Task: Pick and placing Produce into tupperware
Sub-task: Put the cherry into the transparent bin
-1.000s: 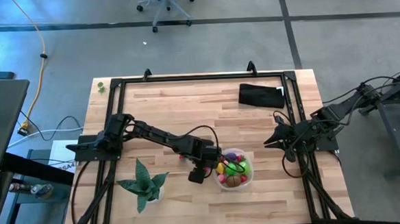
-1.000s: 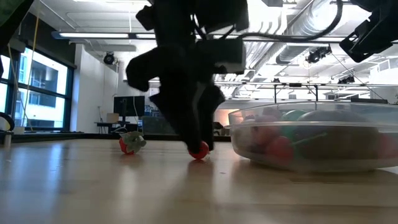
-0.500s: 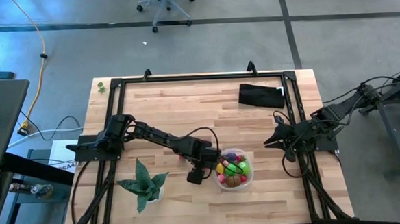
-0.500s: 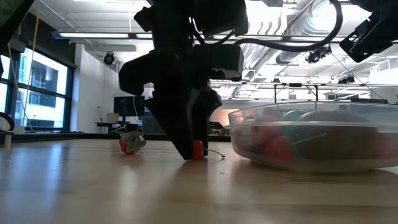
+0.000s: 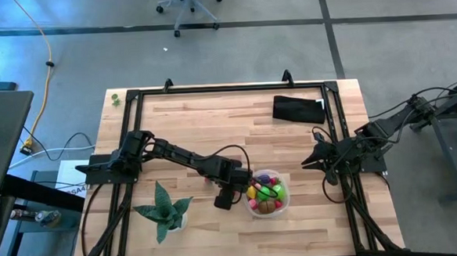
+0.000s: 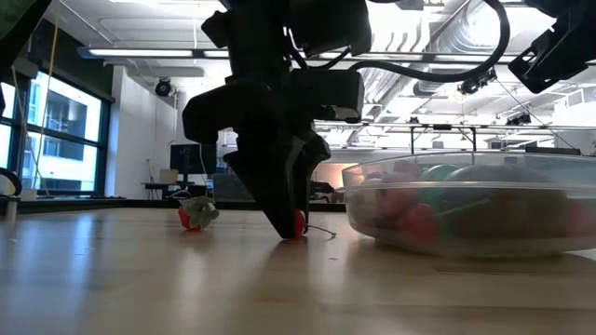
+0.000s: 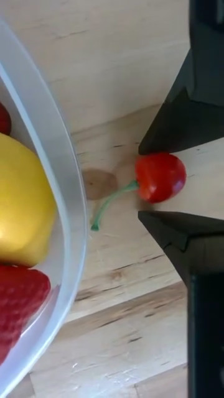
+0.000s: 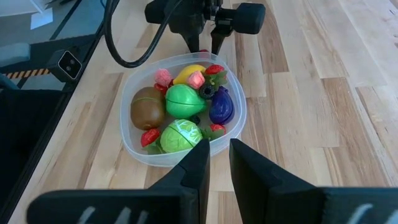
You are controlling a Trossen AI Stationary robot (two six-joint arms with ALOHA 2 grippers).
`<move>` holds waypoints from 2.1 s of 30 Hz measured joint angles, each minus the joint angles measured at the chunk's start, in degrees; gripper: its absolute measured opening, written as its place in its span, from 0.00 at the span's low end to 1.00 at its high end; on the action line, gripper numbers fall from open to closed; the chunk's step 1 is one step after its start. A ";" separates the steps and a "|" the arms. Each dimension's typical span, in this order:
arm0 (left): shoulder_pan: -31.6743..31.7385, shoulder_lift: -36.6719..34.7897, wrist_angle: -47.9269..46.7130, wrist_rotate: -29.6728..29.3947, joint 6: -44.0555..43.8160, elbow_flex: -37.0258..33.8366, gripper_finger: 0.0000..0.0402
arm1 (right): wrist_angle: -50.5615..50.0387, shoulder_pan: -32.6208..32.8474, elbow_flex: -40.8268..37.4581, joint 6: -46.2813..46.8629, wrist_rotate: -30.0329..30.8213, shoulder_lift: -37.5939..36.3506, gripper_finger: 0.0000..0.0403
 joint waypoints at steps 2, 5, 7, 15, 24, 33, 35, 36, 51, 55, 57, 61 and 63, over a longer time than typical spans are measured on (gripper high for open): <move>0.00 0.00 0.25 -0.10 -0.02 -0.01 0.34 | 0.00 0.02 0.00 0.00 0.00 0.00 0.13; -0.02 0.00 0.62 -0.21 -0.02 -0.01 0.31 | -0.02 0.00 0.00 0.00 0.00 -0.01 0.13; -0.02 0.00 1.02 -0.26 0.11 0.00 0.30 | -0.02 0.01 0.00 0.01 0.00 -0.02 0.13; -0.02 -0.02 0.56 -0.47 0.09 0.00 0.27 | -0.02 0.01 0.00 0.02 0.02 0.00 0.13; 0.11 -0.02 0.37 -1.56 0.09 0.01 0.26 | -0.02 0.00 0.00 0.00 0.00 0.00 0.13; 0.15 -0.70 -2.98 -3.08 0.09 0.19 0.26 | -0.02 0.02 0.00 0.02 0.01 0.00 0.13; 0.15 -1.63 -5.01 -4.16 0.12 0.51 0.26 | -0.06 0.00 0.00 0.02 0.00 -0.02 0.13; 0.15 -2.05 -5.03 -5.04 0.32 0.96 0.26 | -0.07 0.00 0.00 0.02 0.00 -0.02 0.13; 0.11 -10.49 1.51 -15.78 8.32 6.30 0.26 | -0.34 0.00 0.00 0.00 -0.02 -0.02 0.13; 0.11 -10.11 9.91 -10.27 13.04 6.85 0.26 | -0.43 0.00 0.00 0.00 0.02 -0.02 0.13; 0.11 -9.00 13.06 -7.49 14.08 6.91 0.26 | -0.32 0.00 0.00 0.00 0.07 -0.02 0.13; 0.11 -5.52 14.91 -1.57 14.04 6.81 0.26 | -0.34 0.00 0.00 0.00 0.00 -0.02 0.13; 0.11 -4.12 15.11 0.87 13.39 6.74 0.26 | -0.35 0.00 0.00 0.01 0.02 -0.02 0.13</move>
